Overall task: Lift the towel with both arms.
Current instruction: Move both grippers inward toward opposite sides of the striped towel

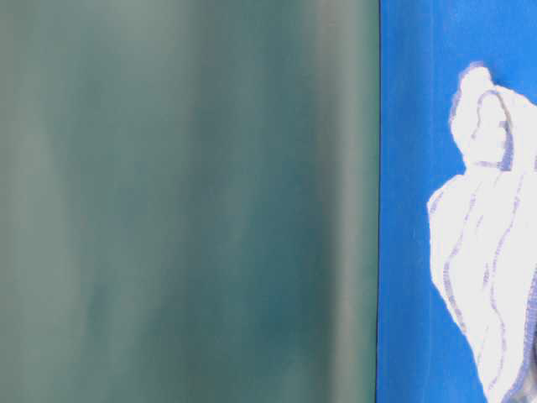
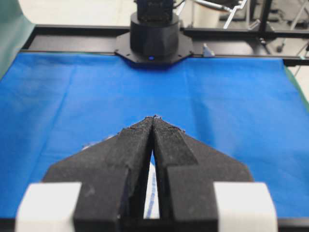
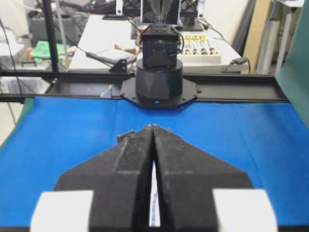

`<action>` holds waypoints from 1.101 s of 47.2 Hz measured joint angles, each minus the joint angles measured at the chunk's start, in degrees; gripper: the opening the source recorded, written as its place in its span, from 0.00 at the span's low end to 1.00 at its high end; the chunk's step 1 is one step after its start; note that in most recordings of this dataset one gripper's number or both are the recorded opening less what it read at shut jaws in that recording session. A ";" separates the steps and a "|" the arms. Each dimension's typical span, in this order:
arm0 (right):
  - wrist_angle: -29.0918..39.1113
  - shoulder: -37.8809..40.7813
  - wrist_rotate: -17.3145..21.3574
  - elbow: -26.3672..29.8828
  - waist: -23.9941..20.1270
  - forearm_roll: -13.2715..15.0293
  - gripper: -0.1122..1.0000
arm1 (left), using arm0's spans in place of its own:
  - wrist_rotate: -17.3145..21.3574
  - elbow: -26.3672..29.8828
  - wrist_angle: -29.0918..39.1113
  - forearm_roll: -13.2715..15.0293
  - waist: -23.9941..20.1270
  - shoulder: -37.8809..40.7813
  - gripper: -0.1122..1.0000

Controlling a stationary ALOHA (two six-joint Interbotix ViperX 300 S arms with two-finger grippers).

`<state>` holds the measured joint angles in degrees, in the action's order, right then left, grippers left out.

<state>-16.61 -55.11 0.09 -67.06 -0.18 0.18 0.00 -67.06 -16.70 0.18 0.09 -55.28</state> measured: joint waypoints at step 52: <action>8.70 28.83 1.93 12.48 -0.26 -0.35 0.67 | -0.79 2.72 -2.90 1.14 2.81 21.62 0.84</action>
<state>-7.91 -26.28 2.02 -54.58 -0.44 -0.18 -0.79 -64.34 -19.60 1.32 2.90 -33.66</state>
